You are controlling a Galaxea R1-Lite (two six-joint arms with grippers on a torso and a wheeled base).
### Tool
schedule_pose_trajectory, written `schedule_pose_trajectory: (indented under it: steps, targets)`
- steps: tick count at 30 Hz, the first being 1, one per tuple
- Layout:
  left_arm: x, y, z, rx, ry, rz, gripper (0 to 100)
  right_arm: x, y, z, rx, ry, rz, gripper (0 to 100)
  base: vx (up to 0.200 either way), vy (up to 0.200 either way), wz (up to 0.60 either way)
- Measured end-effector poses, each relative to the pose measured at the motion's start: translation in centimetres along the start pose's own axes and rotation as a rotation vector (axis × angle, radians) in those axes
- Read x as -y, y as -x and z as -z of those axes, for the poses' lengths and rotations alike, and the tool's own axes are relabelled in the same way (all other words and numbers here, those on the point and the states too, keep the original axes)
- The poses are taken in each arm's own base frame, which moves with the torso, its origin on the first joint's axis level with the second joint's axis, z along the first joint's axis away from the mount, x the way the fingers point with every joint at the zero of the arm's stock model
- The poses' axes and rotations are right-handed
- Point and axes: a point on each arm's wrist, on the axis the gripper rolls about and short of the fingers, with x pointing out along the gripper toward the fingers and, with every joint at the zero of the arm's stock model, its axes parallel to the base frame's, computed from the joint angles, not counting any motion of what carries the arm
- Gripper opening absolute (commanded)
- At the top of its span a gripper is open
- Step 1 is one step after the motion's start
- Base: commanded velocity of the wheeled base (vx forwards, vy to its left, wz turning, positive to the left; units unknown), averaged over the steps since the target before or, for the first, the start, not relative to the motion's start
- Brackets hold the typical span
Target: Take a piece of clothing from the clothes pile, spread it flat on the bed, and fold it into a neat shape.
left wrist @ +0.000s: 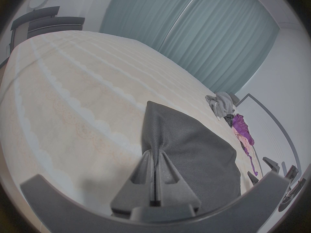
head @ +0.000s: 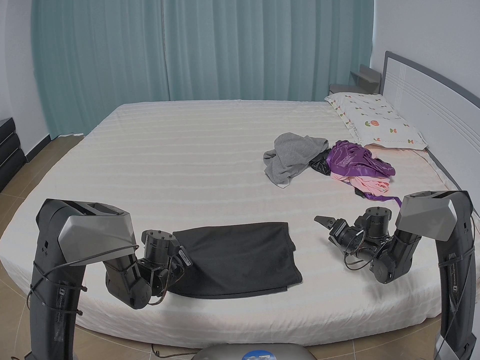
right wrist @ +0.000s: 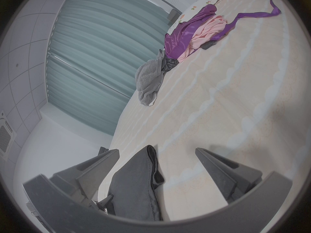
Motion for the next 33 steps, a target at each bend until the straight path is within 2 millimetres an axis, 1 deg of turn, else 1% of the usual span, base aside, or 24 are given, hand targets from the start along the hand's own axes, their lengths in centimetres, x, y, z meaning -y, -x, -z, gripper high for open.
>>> schedule_pose_trajectory:
  steps: [20, 33]
  targets:
    - [0.27, -0.02, -0.67, 0.032, 0.020, 0.021, 0, 0.05, 0.02, 0.04, -0.003, 0.004, 0.003, 100, 0.000, 0.000, 0.00]
    - [0.19, -0.02, -0.62, 0.030, 0.020, 0.019, 0, 0.08, 0.03, 0.00, -0.002, 0.003, 0.005, 100, 0.000, 0.200, 0.00]
